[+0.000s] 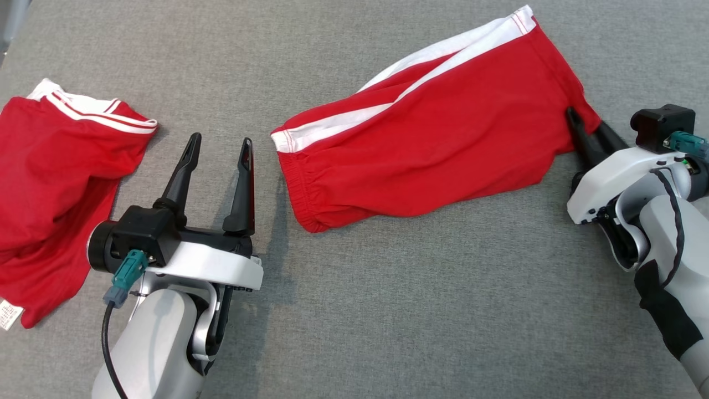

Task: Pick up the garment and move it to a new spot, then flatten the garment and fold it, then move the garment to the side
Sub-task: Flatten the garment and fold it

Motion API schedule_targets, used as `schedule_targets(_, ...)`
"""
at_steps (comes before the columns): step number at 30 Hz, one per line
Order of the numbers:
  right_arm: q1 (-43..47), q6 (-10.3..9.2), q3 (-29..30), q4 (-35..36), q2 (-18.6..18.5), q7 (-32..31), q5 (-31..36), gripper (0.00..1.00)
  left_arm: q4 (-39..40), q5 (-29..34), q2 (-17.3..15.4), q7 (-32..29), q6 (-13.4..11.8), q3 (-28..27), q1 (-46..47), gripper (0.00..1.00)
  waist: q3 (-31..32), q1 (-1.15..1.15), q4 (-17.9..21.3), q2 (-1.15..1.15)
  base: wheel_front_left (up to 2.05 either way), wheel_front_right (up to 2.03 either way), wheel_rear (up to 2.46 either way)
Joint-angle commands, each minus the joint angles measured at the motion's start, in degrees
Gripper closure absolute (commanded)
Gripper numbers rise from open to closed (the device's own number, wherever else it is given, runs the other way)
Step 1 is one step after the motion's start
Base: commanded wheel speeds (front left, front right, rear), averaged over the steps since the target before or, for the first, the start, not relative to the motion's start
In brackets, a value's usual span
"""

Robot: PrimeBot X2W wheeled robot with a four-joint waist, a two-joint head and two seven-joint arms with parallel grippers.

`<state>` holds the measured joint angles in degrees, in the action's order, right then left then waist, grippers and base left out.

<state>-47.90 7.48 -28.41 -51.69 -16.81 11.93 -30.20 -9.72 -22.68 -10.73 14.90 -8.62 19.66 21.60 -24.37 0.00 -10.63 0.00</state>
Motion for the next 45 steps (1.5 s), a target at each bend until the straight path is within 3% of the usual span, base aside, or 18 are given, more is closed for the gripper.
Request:
schedule_targets(1,0.66,0.03,-0.84,-0.98,0.32,0.34,-0.99,1.0,-0.09,0.61,-0.13,0.25,0.19,-0.38,0.12,0.0,0.08,0.0,0.44,0.0,0.0,0.0,0.0)
schedule_targets(10,4.83,0.02,-0.89,5.39,-0.03,3.34,-6.13,1.0,-0.46,1.37,-0.58,0.26,0.56,-1.79,-0.67,0.0,1.77,0.0,3.65,0.0,0.0,0.0,0.0)
schedule_targets(14,11.44,0.02,3.76,13.27,-0.37,3.39,-5.25,1.0,-0.45,1.38,-0.98,0.26,0.31,-2.15,-1.5,0.0,3.2,0.0,5.24,0.0,0.0,0.0,0.0)
schedule_targets(19,26.44,0.02,13.21,24.71,2.14,3.32,-1.3,1.0,-0.02,0.89,-2.44,-0.54,-0.18,-2.6,-3.79,0.0,6.01,0.0,7.13,0.0,0.0,0.0,0.0)
schedule_targets(28,38.5,0.02,21.25,32.05,7.18,3.19,2.84,1.0,1.94,0.35,-3.09,-2.0,-0.99,-2.2,-6.58,0.0,8.31,0.0,8.67,0.0,0.0,0.0,0.0)
schedule_targets(36,39.13,0.02,22.86,32.62,7.99,2.32,4.39,1.0,3.05,-0.03,-3.7,-2.98,-1.41,-2.08,-7.13,0.0,8.61,0.0,9.53,0.0,0.0,0.0,0.0)
schedule_targets(45,31.27,0.02,18.23,37.18,6.59,1.54,6.98,1.0,4.11,0.02,-3.98,-3.51,-2.16,-2.1,-6.5,0.0,8.09,0.0,9.78,0.0,0.0,0.0,0.0)
